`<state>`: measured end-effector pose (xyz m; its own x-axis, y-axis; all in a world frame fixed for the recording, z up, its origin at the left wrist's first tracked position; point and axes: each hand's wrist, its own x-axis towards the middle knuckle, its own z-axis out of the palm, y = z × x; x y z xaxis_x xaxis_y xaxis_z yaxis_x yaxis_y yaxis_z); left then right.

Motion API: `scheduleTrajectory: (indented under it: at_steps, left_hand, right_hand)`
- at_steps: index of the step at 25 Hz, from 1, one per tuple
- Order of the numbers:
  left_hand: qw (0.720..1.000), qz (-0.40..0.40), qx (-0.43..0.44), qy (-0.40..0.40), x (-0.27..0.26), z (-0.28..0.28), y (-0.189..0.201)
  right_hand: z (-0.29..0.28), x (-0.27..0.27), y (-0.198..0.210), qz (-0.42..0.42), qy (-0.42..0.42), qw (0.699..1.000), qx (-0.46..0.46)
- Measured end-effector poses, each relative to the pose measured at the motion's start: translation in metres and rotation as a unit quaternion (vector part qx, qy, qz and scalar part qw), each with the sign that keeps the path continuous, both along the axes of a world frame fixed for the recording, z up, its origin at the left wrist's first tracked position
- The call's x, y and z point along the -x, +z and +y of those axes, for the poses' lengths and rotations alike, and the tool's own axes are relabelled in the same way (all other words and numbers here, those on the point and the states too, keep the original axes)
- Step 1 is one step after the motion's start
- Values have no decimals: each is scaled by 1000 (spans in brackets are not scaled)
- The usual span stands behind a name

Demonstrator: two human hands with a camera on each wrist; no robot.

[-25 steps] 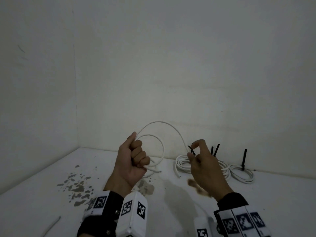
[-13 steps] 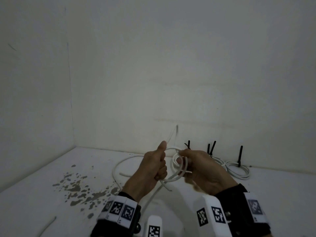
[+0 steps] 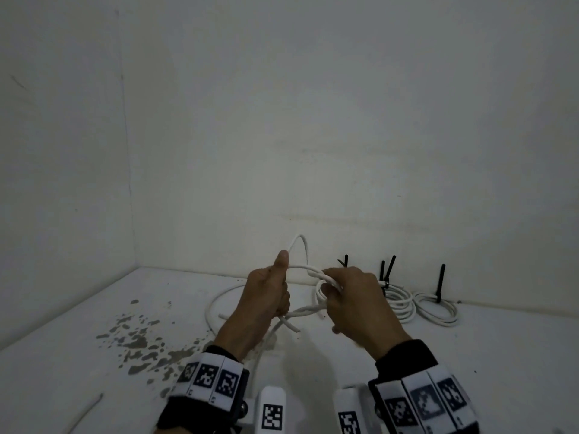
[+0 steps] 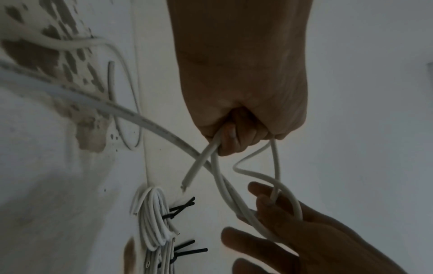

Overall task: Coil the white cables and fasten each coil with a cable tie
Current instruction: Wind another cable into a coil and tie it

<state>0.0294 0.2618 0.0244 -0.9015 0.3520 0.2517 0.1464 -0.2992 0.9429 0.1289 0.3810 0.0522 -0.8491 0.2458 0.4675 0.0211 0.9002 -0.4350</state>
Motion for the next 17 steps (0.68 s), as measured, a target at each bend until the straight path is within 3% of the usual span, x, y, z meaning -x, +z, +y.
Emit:
scheduleTrajectory:
  at_steps: [2, 3, 4, 5, 6, 7, 11, 14, 16, 17]
  left_hand:
    - [997, -52, -42, 38, 12, -15, 0]
    - [992, -87, -68, 53, 22, -26, -1]
    - [989, -111, -81, 58, 30, -36, -4]
    - [988, -123, -76, 60, 35, -43, -6]
    - [987, -132, -69, 63, 37, -47, -7]
    - [985, -142, -70, 66, 38, -49, -8]
    - [961, -203, -186, 19, 44, -48, -7]
    - [941, -222, -255, -8, 59, -65, -5]
    - [934, -217, -284, -20, 62, -69, -5]
    - [923, -220, -313, -33, 61, -68, -5]
  right_hand:
    - [19, -5, 7, 34, -19, 997, 68]
    - [33, -10, 14, 83, -28, 981, 175]
    - [46, -17, 23, 124, -24, 939, 321]
    - [57, -24, 31, 142, -3, 877, 459]
    - [65, -29, 35, 148, 19, 825, 545]
    - [69, -30, 35, 139, 18, 815, 562]
    - [64, -32, 30, 123, -14, 930, 347]
    - [59, -36, 37, 122, -35, 983, 136]
    - [46, -35, 38, 92, -44, 995, -14]
    - [37, -31, 35, 67, -19, 997, -38]
